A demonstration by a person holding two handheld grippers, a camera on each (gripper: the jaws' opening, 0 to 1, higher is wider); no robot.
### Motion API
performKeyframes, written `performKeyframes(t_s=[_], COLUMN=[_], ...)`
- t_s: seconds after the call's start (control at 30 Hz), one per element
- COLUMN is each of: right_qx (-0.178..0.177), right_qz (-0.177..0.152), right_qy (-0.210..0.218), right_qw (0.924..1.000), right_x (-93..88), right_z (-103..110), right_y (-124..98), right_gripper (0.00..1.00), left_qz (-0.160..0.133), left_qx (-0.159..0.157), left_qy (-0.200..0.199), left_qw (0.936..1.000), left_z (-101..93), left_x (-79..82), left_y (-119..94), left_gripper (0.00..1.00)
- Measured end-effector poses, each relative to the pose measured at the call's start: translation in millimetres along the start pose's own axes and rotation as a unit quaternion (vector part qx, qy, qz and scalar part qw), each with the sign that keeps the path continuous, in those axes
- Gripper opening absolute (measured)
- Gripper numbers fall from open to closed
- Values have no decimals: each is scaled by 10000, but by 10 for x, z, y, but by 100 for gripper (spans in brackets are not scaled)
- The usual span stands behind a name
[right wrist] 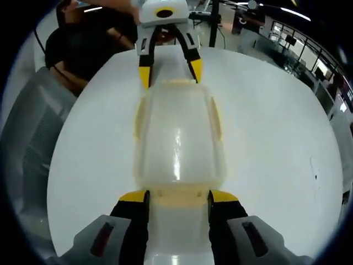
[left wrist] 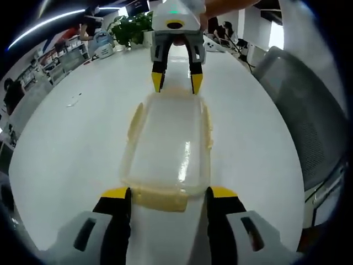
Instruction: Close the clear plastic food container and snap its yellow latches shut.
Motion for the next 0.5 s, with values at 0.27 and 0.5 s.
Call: performKeyframes(t_s=[0.27, 0.5], right_qx=[5, 43], right_qz=[-14, -4], right_qy=[-15, -135], right_qw=[10000, 9999], right_x=[-4, 4], right_z=[-1, -2], right_y=[-1, 0], right_gripper=[41, 41], left_qz=[35, 138], left_qx=[-31, -230], left_qy=[17, 144], left_qw=[10000, 9995], left_z=[0, -35], left_x=[2, -26], left_y=[-11, -52], left_gripper=[55, 49])
Point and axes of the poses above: the point that each gripper's makers call its tool centre point, and the gripper's own axes: y roughly forward along the fingers, z roughly to its left, x roughly out of its top, the point moved 9 cm from there along -y, roughly backward along the fingers, and after that the axes turned 6 degrees about -z, right-handed, at the moved point
